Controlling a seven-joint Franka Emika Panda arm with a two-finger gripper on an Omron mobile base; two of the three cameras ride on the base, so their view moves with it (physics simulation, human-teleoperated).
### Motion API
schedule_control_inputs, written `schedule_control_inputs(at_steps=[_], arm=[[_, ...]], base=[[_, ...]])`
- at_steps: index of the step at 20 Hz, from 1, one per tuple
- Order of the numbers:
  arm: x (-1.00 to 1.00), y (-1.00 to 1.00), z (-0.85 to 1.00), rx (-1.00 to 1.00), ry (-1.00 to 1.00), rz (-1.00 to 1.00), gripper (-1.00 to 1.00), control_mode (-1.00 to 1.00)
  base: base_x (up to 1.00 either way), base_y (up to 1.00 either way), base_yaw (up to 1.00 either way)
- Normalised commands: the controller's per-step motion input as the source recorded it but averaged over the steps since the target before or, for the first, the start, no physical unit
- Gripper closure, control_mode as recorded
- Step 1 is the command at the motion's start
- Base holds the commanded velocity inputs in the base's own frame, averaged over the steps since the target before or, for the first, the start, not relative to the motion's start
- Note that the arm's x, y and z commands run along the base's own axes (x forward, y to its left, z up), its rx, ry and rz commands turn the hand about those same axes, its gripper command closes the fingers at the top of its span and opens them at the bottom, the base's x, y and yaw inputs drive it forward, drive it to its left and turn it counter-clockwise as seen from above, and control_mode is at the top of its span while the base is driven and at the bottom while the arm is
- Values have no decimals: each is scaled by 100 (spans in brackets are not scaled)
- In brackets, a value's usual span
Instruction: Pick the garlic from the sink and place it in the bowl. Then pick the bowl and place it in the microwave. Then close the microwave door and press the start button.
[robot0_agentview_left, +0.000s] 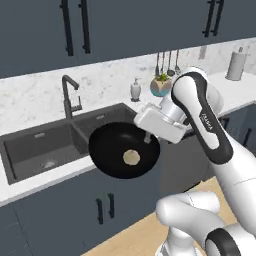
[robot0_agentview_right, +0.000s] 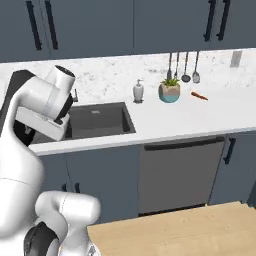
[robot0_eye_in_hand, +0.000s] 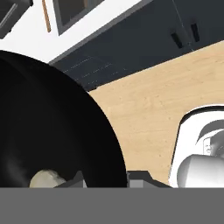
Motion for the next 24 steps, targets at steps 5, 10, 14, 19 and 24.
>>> schedule_control_inputs(at_steps=[5,10,14,19,24], arm=[[0,0,0,0,0,0,100,100],[0,0,0,0,0,0,100,100],[0,0,0,0,0,0,100,100],[0,0,0,0,0,0,100,100],[0,0,0,0,0,0,100,100]], base=[[0,0,-94],[0,0,-96],[0,-1,-96],[13,-39,-77],[63,-70,-53]])
